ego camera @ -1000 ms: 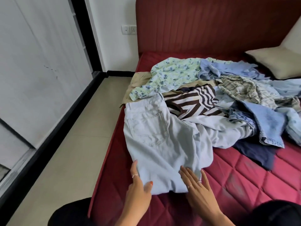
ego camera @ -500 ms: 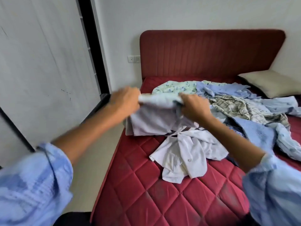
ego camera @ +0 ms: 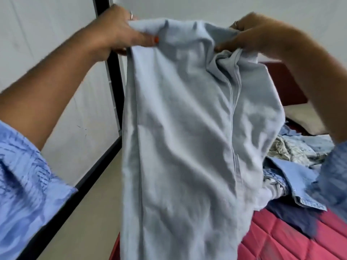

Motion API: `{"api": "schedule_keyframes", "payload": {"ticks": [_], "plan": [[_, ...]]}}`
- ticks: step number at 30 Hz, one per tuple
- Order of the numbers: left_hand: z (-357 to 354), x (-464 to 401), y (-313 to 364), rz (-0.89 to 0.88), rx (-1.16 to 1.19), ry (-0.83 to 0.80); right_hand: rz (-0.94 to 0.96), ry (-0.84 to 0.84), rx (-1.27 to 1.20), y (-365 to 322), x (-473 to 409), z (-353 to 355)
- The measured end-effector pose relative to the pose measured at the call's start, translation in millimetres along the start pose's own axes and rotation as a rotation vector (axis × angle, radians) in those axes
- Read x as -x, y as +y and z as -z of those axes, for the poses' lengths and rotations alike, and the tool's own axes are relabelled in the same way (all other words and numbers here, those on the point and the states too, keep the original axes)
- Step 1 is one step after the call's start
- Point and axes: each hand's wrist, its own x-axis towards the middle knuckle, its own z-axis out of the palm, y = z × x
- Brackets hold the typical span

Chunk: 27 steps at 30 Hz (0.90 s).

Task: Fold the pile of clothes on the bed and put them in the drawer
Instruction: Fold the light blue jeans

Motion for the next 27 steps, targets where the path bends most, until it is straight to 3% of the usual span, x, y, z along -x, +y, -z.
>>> {"api": "schedule_keyframes", "payload": {"ticks": [3, 7, 11, 14, 19, 24, 27], "plan": [[-35.4, 2.5, -35.3, 0.161, 0.02, -0.081, -0.082, -0.175, 0.044, 26.2, -9.9, -31.3], [-119.8, 40.5, -119.2, 0.336, -0.096, -0.203, -0.192, -0.31, 0.264, 93.2, -1.0, -129.6], [-187.2, 93.4, -185.9, 0.374, -0.089, -0.309, -0.277, -0.378, 0.274, 151.7, 41.8, -217.2], [-215.1, 123.4, -214.6, 0.39, -0.05, -0.287, -0.281, -0.349, 0.268, 175.2, 71.8, -249.1], [-199.0, 180.8, -204.7, 0.171, -0.018, -0.33, -0.164, -0.242, 0.226, 175.8, 131.8, -245.9], [-174.9, 275.6, -170.9, 0.067, 0.073, -0.396, -0.009, -0.269, 0.247, 151.6, 241.9, -221.1], [-188.8, 345.1, -173.7, -0.039, -0.016, -0.459, 0.068, -0.277, 0.254, 149.5, 302.6, -226.8]]}}
